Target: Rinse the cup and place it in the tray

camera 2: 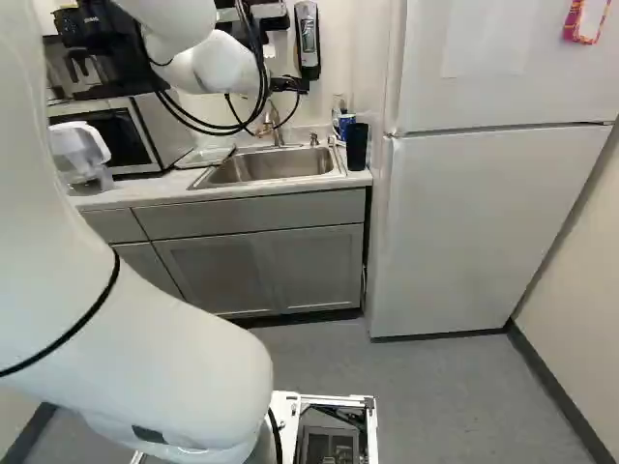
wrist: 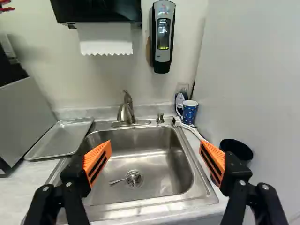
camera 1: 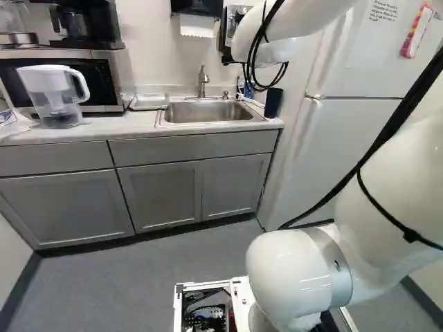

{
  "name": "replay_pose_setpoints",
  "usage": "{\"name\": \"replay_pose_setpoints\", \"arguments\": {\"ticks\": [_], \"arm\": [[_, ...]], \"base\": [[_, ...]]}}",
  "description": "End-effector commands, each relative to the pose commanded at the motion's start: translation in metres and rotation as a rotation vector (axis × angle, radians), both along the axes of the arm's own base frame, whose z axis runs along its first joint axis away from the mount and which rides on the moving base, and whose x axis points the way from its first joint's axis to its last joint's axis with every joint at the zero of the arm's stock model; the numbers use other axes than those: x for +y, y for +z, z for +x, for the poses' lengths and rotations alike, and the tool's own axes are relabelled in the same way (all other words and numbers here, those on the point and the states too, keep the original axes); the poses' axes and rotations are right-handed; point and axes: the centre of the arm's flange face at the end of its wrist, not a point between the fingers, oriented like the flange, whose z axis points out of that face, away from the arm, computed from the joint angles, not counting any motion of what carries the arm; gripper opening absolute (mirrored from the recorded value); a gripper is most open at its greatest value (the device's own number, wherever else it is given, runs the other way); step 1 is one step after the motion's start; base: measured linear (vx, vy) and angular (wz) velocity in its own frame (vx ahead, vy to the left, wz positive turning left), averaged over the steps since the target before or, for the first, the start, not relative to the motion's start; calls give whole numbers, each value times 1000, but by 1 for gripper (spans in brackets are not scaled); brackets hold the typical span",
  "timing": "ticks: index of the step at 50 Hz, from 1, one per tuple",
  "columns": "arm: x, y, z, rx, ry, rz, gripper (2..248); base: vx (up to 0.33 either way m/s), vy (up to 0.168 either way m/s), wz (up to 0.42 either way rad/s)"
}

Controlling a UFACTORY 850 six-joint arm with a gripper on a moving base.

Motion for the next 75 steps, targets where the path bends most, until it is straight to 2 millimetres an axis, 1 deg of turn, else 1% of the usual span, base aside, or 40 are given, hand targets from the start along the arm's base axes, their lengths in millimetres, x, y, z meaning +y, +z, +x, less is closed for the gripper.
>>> {"name": "replay_pose_setpoints", "arguments": {"ticks": [33, 75], "arm": [[0, 0, 0, 0, 0, 0, 247], [0, 0, 0, 0, 0, 0, 247]], "base": [[109, 47, -214], [95, 38, -12]]}}
